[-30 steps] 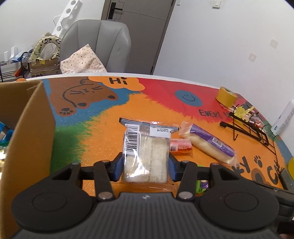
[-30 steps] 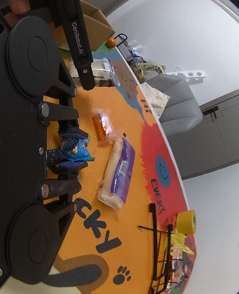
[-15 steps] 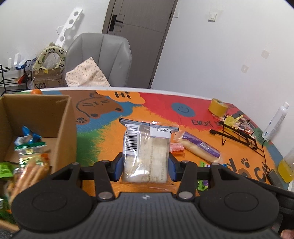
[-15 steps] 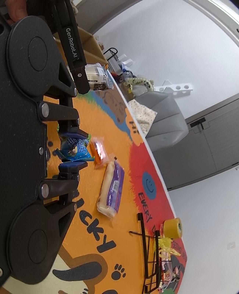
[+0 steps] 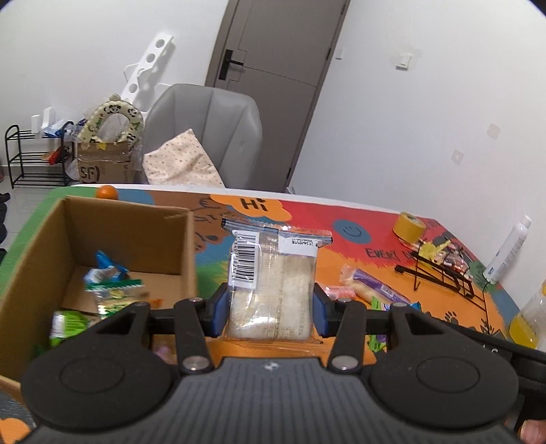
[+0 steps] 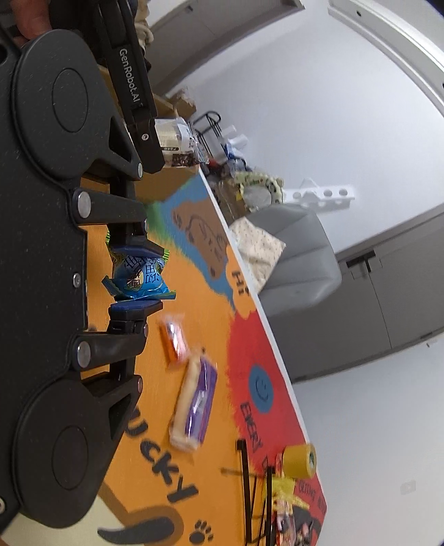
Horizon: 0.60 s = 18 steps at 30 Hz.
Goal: Organize snacks
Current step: 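Carry both snacks over the box and open both tools to drop them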
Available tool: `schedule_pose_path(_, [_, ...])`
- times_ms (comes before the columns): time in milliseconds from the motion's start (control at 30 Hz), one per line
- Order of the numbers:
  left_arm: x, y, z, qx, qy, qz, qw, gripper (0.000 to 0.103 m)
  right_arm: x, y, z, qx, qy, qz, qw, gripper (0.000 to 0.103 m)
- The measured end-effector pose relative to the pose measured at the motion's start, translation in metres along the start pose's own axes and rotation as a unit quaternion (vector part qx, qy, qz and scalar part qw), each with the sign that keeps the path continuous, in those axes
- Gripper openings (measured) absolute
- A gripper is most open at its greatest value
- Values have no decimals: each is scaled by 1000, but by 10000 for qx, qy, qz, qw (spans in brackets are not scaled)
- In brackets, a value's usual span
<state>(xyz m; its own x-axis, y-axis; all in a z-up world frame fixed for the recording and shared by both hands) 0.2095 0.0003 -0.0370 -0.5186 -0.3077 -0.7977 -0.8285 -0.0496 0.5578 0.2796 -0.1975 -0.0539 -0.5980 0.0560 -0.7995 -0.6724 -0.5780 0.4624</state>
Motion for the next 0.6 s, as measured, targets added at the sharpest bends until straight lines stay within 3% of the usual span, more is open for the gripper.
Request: schedule_pose_path(600, [-16,35,79,-385,424,-290,9979,47,-11,-12,77,-348,558,-44,9978,24])
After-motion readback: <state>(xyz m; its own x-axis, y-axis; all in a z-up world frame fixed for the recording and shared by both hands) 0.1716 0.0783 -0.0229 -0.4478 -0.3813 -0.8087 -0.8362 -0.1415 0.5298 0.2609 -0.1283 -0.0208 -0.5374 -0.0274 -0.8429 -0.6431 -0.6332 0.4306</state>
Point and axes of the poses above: each gripper's, at about its wrist camera, not at the fingertips, and y roughly against the way its jaws point, z to its left, x to its underside, the point moved 2 cm from there along -y, roughly the way its jaws point, and after that the axes turned 3 degrees about -x, right-handed, at the moved point
